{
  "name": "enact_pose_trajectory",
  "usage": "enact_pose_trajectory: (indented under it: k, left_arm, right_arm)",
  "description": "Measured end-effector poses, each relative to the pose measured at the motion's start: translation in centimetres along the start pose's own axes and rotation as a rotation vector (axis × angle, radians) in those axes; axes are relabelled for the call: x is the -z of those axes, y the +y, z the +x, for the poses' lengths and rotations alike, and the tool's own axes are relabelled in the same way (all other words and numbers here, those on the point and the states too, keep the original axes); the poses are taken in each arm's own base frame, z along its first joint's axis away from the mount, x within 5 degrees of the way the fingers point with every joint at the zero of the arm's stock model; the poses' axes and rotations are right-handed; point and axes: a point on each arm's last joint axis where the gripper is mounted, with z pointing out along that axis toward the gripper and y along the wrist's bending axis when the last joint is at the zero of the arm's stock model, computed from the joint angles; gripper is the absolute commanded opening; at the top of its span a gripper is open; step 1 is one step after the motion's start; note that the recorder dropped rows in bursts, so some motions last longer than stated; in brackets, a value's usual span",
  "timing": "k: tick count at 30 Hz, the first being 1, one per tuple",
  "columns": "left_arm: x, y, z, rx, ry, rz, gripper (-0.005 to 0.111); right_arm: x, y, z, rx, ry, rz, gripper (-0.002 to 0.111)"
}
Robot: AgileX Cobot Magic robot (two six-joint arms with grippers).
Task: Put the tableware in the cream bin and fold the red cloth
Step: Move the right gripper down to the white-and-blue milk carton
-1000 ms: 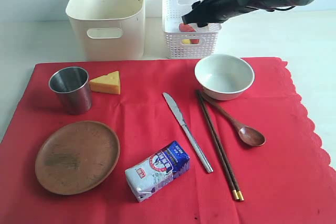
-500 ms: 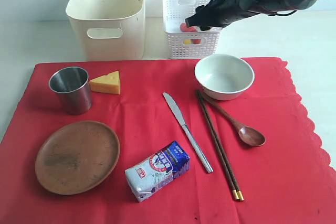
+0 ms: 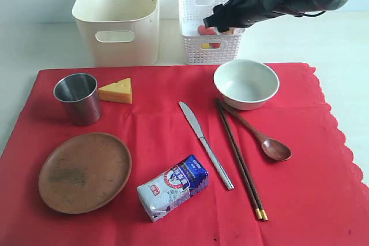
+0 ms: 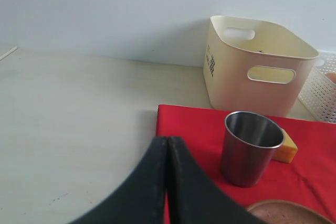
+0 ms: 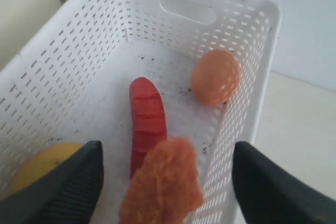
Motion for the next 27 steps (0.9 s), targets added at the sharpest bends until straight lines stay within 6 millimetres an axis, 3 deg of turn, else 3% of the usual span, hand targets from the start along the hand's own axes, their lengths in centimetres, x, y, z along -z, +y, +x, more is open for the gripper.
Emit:
enact_pose_trajectory:
  k: [5, 10, 19, 23, 27]
  left_arm:
    - [0.0, 0.0, 0.0, 0.0, 0.0, 0.0, 0.001]
    - [0.0, 0.0, 0.0, 0.0, 0.0, 0.0, 0.001]
    - [0.0, 0.0, 0.0, 0.0, 0.0, 0.0, 0.001]
    - [0.0, 0.0, 0.0, 0.0, 0.0, 0.0, 0.001]
    - [0.0, 0.0, 0.0, 0.0, 0.0, 0.0, 0.001]
  right_arm:
    - [1.4, 0.0, -1.4, 0.002, -0.029, -0.002, 0.082]
    - [5.1, 0.3, -3.7, 0.025, 0.003, -0.048, 0.077]
    - [14.3, 1.1, -7.3, 0.068, 0.073, -0.136, 0.029]
    - [17.4, 1.5, -6.3, 0.061, 0.12, -0.161, 0.013]
    - [19.6, 2.1, -3.6, 0.055, 0.151, -0.193, 0.003]
